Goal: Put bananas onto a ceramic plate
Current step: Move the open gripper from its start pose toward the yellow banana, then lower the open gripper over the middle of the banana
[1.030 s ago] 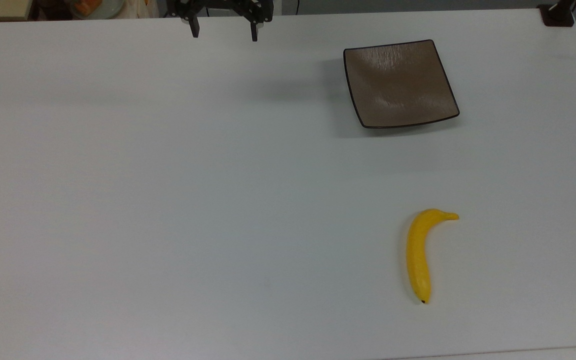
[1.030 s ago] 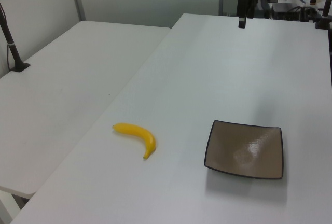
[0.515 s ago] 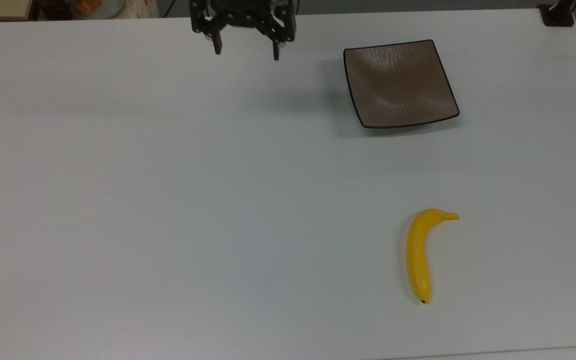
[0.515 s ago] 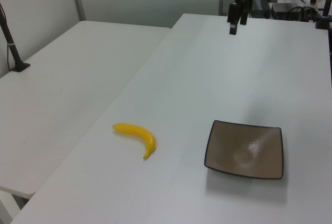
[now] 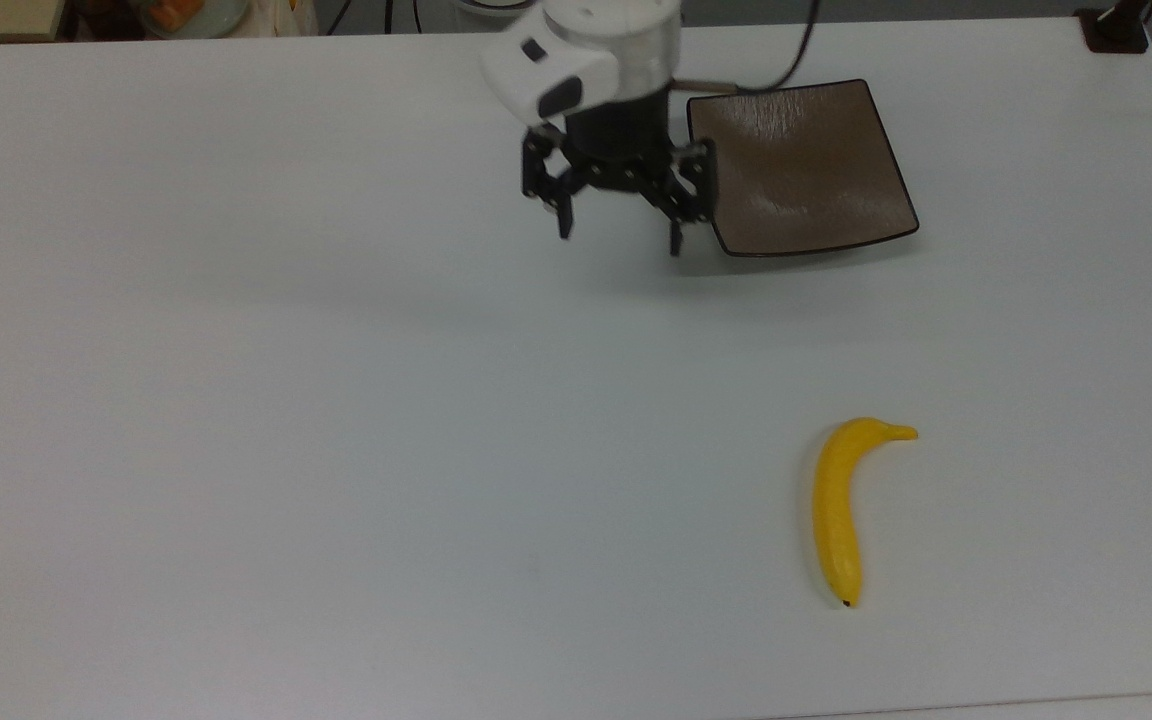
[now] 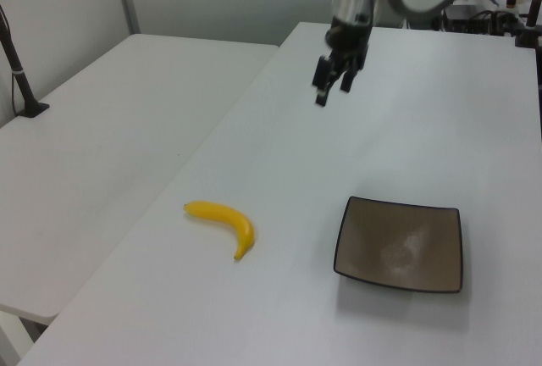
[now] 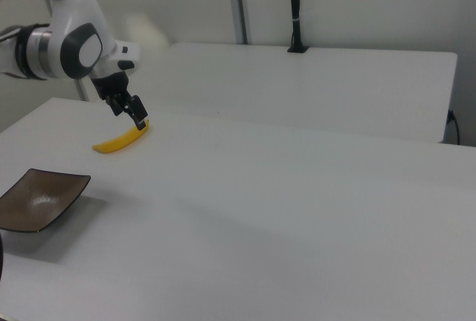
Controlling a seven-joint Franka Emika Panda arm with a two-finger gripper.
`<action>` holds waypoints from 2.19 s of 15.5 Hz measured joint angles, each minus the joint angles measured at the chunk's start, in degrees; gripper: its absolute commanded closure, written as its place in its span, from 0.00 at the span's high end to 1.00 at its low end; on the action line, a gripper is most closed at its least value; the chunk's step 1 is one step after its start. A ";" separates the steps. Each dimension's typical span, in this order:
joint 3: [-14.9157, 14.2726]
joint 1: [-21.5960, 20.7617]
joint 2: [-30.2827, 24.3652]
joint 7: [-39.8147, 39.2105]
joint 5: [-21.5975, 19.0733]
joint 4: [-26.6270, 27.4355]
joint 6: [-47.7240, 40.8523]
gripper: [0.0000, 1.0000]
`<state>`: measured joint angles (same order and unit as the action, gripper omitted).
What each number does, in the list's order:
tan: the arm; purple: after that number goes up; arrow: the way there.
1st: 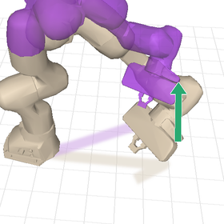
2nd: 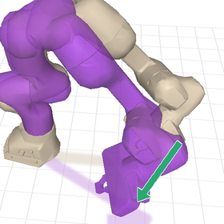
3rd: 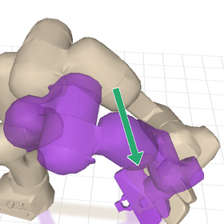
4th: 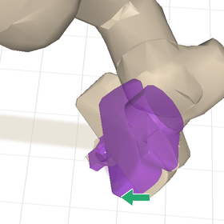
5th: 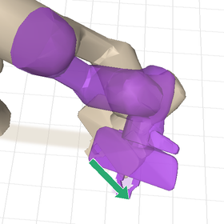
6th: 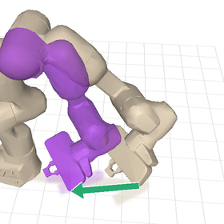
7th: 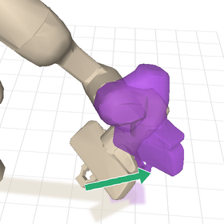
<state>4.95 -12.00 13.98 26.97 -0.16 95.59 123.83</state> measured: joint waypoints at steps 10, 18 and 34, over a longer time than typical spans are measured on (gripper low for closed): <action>0.05 -5.01 13.12 10.64 4.25 -8.13 11.27 1.00; -0.03 -8.01 24.06 13.15 4.26 -15.81 19.41 1.00; -0.99 -12.19 39.03 19.80 6.91 -28.11 28.61 1.00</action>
<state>3.96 -24.20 53.01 46.77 6.76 67.48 152.44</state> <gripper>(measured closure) 0.000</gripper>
